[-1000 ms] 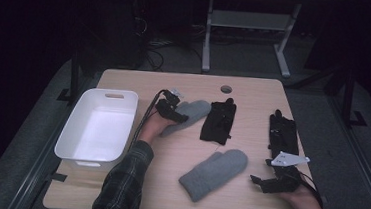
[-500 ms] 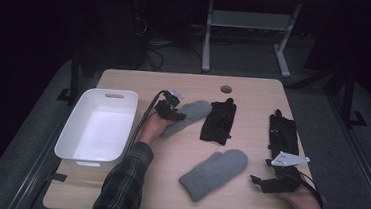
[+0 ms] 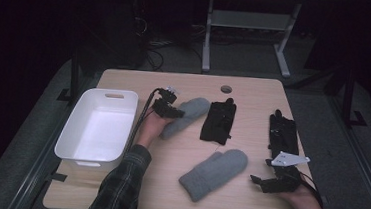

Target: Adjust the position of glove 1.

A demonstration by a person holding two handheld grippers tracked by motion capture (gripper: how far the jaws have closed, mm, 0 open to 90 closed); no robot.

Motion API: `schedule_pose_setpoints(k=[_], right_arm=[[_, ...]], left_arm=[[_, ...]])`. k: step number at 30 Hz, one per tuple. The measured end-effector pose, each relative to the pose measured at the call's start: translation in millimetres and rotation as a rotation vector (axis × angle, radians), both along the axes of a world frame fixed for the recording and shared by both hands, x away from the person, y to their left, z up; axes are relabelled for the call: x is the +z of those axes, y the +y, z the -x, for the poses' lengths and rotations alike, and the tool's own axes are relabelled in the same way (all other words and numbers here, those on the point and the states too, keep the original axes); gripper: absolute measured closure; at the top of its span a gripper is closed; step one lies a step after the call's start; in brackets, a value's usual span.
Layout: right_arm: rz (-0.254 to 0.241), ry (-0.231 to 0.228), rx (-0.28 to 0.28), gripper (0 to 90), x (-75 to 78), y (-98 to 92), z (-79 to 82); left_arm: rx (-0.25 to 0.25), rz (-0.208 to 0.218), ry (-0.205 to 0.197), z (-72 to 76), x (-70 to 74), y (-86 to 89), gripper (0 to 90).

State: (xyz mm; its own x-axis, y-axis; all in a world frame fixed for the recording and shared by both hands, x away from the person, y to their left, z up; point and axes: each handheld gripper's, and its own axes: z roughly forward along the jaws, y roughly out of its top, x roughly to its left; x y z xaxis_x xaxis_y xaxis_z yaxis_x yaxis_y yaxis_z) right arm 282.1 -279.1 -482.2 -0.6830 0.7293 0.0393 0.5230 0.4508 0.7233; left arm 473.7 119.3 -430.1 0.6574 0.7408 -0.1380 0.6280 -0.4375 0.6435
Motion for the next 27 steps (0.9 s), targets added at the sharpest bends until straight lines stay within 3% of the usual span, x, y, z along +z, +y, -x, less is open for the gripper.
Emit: schedule_pose_setpoints(k=[17, 27], right_arm=[[0.0, 0.0, -0.001, 13.7, 0.0, 0.1, 0.0], [0.0, 0.001, -0.002, 13.7, 0.0, 0.0, 0.0]], left_arm=[[-0.049, 0.089, 0.028, 43.9, 44.2, -8.5, 74.1], [-0.097, 0.059, 0.012, 75.9, 50.7, -22.1, 73.9]])
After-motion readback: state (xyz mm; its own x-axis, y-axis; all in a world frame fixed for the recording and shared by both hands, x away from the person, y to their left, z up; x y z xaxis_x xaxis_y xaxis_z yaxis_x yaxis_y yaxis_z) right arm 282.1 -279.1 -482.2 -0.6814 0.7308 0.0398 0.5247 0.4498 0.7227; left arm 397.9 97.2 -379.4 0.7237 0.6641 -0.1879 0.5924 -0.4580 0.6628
